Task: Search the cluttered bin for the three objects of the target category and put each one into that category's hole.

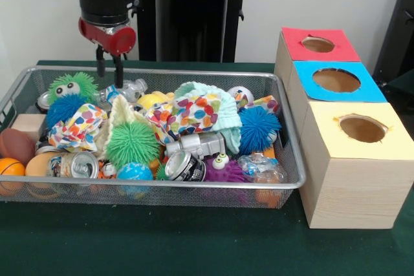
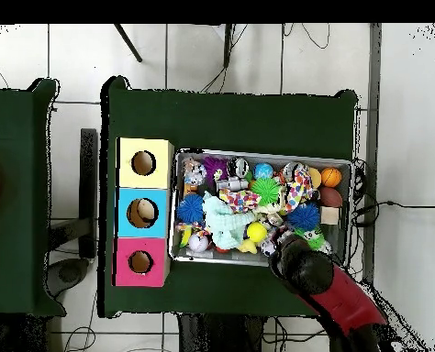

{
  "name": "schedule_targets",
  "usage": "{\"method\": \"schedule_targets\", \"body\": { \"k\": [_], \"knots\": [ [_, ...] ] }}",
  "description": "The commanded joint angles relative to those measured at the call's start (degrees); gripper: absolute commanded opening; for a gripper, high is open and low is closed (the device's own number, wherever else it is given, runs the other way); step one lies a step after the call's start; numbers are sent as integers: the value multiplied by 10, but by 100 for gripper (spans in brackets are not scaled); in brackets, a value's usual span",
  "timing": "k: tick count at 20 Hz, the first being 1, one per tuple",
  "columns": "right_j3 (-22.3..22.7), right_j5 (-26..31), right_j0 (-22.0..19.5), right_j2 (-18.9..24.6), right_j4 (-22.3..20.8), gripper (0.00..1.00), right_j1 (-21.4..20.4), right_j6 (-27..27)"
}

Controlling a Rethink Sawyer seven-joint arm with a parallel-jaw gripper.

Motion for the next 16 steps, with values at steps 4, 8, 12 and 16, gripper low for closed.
{"method": "schedule_targets", "body": {
  "k": [4, 8, 12, 16],
  "knots": [
    [1, 61, -15, 20, 16, 100, -16, 84],
    [-3, 48, -30, 37, 12, 100, 1, 77],
    [-13, 24, -38, 47, 8, 100, 26, 76],
    [-24, 4, -42, 56, 6, 100, 51, 78]
  ]
}}
